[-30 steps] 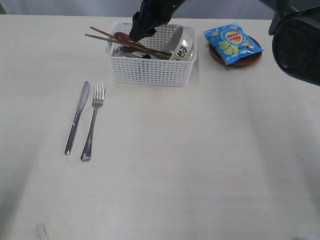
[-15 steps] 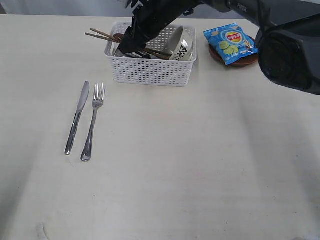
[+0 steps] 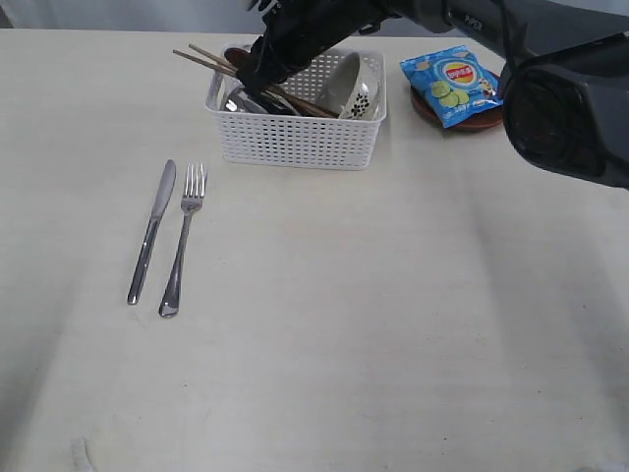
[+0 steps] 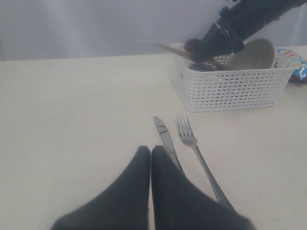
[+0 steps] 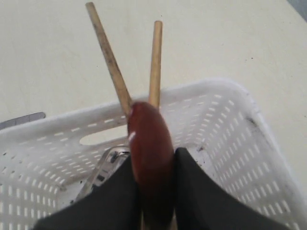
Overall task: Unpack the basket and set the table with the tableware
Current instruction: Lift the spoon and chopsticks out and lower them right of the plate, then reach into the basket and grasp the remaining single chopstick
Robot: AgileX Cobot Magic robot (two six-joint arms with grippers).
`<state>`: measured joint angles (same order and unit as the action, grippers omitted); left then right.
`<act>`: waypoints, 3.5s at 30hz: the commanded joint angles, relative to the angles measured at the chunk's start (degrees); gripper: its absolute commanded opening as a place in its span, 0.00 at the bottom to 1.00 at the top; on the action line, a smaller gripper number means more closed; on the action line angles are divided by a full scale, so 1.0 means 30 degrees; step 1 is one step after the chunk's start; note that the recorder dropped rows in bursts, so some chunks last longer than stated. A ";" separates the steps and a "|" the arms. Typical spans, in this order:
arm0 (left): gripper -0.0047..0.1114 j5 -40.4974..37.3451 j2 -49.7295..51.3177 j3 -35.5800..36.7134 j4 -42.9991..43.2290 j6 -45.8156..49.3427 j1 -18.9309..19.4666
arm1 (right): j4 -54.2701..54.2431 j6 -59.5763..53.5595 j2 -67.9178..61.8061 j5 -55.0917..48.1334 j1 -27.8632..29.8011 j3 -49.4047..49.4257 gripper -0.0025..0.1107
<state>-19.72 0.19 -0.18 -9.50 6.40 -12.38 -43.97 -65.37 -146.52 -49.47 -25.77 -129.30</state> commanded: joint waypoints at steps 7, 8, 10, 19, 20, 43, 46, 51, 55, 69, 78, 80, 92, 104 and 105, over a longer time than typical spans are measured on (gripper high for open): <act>0.04 0.0033 -0.0063 0.0062 0.0043 -0.0013 -0.0110 | -0.0744 -0.0496 0.0984 -0.0677 0.0649 0.0025 0.02; 0.04 0.0033 -0.0063 0.0062 0.0043 -0.0013 -0.0110 | -0.0744 -0.0496 0.1071 -0.0677 0.0728 0.0025 0.02; 0.04 0.0033 -0.0063 0.0062 0.0043 -0.0013 -0.0110 | -0.0801 -0.0496 0.1411 -0.0677 0.0814 0.0025 0.02; 0.04 0.0033 -0.0063 0.0062 0.0043 -0.0013 -0.0110 | -0.1493 -0.0157 0.3304 -0.1071 0.1318 0.0025 0.02; 0.04 0.0033 -0.0063 0.0062 0.0043 -0.0053 -0.0110 | -0.1630 -0.0035 0.3531 -0.1176 0.1359 0.0025 0.02; 0.04 0.0033 -0.0063 0.0062 0.0043 -0.0053 -0.0110 | 0.5338 1.5695 0.7606 -0.6830 0.6610 0.2662 0.02; 0.04 0.0033 -0.0063 0.0062 0.0043 -0.0053 -0.0110 | 0.7306 1.6365 0.7953 -0.6830 0.6958 0.4762 0.02; 0.04 0.0033 -0.0063 0.0062 0.0043 -0.0012 -0.0110 | 0.7589 1.7671 0.9385 -0.5442 0.7857 0.9316 0.02; 0.04 0.0033 -0.0063 0.0062 0.0043 -0.0012 -0.0110 | 0.8118 1.8331 1.1128 -0.2616 0.8511 1.3776 0.02; 0.04 0.0033 -0.0063 0.0062 0.0010 -0.0009 -0.0110 | 0.8706 1.9500 1.2378 0.7539 0.8557 2.3579 0.02; 0.04 0.0033 -0.0063 0.0062 0.0010 -0.0009 -0.0110 | 0.8706 1.9196 1.1430 0.7770 0.8557 2.3579 0.02; 0.04 0.0033 -0.0063 0.0062 0.0012 -0.0051 -0.0110 | 0.8706 1.9119 1.1156 0.7770 0.8557 2.3579 0.02; 0.04 0.0033 -0.0063 0.0062 0.0012 -0.0051 -0.0110 | 0.8660 1.8624 1.1585 0.3402 0.8557 2.0352 0.53; 0.04 0.0033 -0.0063 0.0062 0.0012 -0.0015 -0.0110 | 0.4537 0.8239 1.0881 0.2573 0.3040 1.1875 0.53; 0.04 0.0033 -0.0063 0.0062 0.0012 -0.0015 -0.0110 | 0.4481 0.7957 1.0304 0.2487 0.2815 1.1095 0.53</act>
<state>-19.72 0.19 -0.18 -9.50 6.40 -12.38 -30.31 -38.66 -112.10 -41.82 -15.94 -91.41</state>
